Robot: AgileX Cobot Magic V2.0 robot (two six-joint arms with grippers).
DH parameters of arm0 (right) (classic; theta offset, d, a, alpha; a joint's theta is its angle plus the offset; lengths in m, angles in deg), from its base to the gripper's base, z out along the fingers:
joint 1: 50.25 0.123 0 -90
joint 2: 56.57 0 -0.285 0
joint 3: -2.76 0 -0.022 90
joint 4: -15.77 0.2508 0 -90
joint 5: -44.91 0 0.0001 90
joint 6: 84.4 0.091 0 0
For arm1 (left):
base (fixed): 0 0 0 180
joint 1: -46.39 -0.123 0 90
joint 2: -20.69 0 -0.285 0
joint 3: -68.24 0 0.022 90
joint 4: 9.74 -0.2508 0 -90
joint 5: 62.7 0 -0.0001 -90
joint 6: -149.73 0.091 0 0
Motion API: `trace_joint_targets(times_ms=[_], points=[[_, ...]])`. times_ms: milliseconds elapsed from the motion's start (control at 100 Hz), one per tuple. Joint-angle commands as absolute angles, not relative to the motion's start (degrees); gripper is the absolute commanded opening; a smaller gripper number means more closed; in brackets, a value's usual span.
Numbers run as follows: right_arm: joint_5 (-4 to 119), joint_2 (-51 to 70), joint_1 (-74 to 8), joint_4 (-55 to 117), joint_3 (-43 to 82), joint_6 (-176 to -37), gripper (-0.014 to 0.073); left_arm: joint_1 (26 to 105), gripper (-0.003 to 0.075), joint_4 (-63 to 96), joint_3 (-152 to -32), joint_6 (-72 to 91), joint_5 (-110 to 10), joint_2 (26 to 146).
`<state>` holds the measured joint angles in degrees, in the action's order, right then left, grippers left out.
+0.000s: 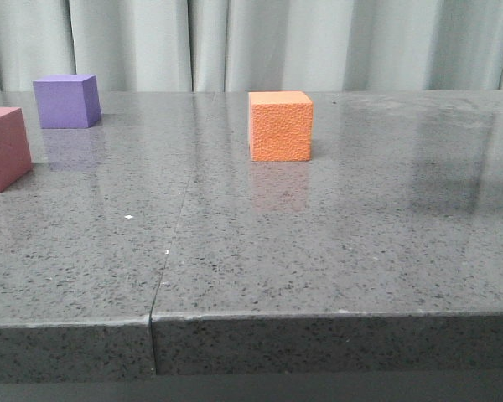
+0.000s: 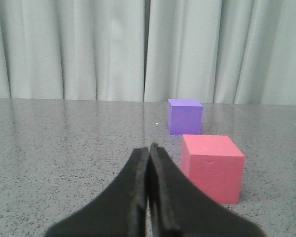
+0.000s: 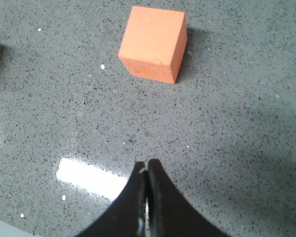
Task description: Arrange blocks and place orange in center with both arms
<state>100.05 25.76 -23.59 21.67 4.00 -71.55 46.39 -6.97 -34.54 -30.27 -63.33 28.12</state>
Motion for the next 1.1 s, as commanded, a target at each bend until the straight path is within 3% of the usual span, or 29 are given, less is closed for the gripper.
trace_joint_targets(times_ms=[0, 540, 770, 1090], points=[[91.92, 19.62, -23.55, 21.47, 8.45, -73.21, -0.0069, 46.62, -0.002, -6.53, -34.62, -30.27, -67.88, 26.65], [63.72, -6.58, -23.55, 20.43, 44.58, -73.51, -0.0069, 46.62, -0.002, -6.53, -34.62, -30.27, -68.53, 26.65], [61.82, -21.28, -23.55, 20.43, 54.31, -73.51, -0.0069, 46.62, -0.0021, -1.49, -37.42, -30.27, -68.71, 26.92], [62.58, -32.06, -23.55, 20.43, 58.1, -73.51, -0.0069, 46.62, -0.0021, -1.49, -54.62, -30.27, -52.78, 39.97]])
